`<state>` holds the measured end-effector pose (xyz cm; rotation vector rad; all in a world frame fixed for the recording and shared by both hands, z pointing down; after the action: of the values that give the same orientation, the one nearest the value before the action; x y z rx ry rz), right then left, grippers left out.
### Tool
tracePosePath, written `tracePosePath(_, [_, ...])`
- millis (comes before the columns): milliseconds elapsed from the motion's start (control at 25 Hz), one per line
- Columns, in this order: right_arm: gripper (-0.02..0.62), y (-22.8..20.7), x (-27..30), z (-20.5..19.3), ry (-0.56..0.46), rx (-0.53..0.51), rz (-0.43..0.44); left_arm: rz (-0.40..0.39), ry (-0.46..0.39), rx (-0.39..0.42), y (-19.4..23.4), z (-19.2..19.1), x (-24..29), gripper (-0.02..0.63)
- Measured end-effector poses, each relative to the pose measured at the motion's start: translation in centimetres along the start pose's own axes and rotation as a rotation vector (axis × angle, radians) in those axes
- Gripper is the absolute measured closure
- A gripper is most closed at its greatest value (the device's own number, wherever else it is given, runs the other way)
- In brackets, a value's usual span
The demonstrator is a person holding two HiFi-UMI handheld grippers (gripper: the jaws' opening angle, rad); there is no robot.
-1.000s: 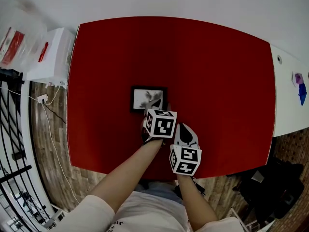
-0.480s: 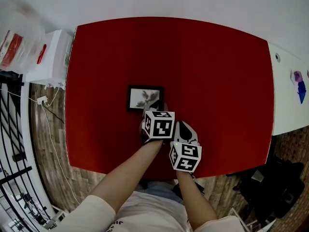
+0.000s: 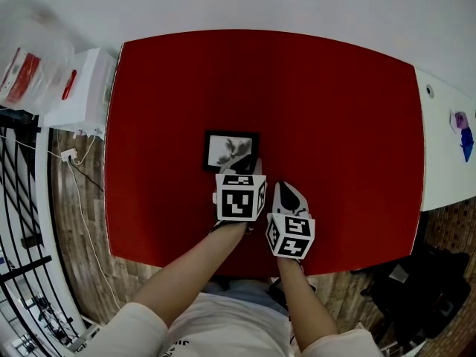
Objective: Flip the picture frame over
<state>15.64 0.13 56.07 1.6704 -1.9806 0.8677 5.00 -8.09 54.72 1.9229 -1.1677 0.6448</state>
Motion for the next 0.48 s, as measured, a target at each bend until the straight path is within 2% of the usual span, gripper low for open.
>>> tracePosePath(240, [0.592, 0.9, 0.5, 1.5, -0.054, -0.01, 0.095, -0.126, -0.02, -0.144, -0.1, 2.1, -2.3, 0.532])
tracePosePath(480, [0.592, 2.1, 1.6, 3.3, -0.092, -0.07, 0.213, -0.238, -0.019, -0.294, 1.1, 3.3, -3.6, 0.534])
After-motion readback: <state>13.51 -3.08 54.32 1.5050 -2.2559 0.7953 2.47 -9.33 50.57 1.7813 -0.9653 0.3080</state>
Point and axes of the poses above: the fingertips, and each gripper's own axes: x forward along the fingers, y to its left, z out of its top, the point moved 6 cm from there along -x, backward along the fingers, and after that the axes turned 3 degrees about -x, right-handed, at the moved point
